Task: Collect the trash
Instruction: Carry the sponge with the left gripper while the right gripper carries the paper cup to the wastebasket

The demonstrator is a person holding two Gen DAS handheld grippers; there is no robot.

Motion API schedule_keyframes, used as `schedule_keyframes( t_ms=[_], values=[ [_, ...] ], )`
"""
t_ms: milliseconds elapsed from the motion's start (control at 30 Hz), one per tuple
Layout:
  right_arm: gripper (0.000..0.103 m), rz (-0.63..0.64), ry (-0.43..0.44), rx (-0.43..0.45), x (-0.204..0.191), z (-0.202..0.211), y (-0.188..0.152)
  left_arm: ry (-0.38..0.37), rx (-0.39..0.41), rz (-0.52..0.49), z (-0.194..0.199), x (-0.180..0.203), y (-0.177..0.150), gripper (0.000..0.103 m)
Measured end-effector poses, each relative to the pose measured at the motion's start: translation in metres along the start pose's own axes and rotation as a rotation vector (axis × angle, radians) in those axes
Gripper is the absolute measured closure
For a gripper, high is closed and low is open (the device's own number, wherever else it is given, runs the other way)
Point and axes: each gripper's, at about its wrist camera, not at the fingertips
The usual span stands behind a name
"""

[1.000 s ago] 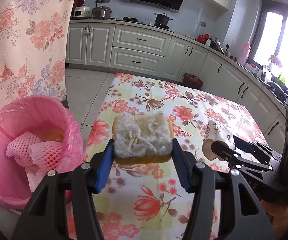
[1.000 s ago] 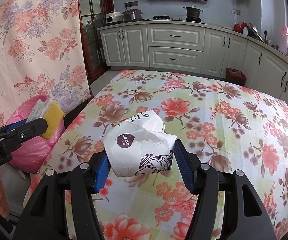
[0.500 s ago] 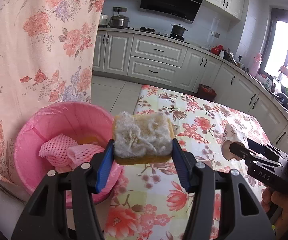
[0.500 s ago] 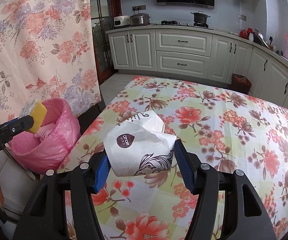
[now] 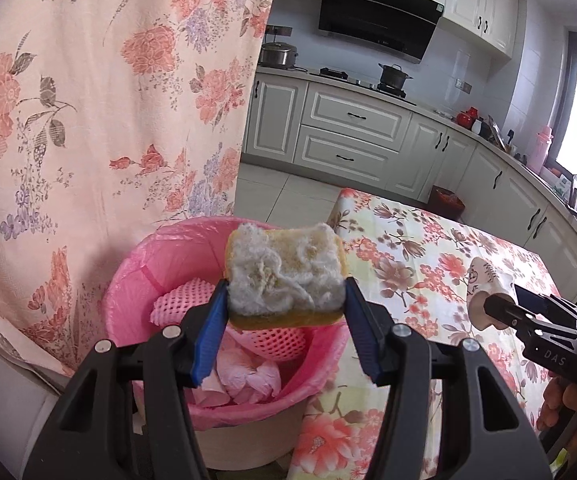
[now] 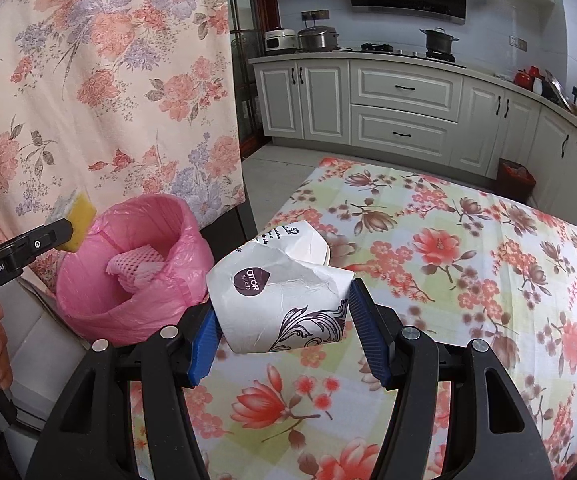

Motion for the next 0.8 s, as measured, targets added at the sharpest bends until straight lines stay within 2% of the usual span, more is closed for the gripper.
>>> schedule_keyframes(
  t_ms=[500, 800],
  values=[
    [0.045, 0.105, 0.09, -0.007, -0.077, -0.022, 0.033, 0.054, 0.016, 0.054, 0.009, -0.062, 0.012, 0.048],
    [0.045, 0.159, 0.131, -0.03, -0.122, -0.047, 0.048, 0.069, -0.01, 0.055, 0.001, -0.081, 0.018, 0.048]
  ],
)
Point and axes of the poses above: each gripper's, at about its wrist camera, not at the fingertips, and z roughly against the way its jaws point, x to its right, y to its top, and after that the axes turned 10 degrees about -y, right-handed
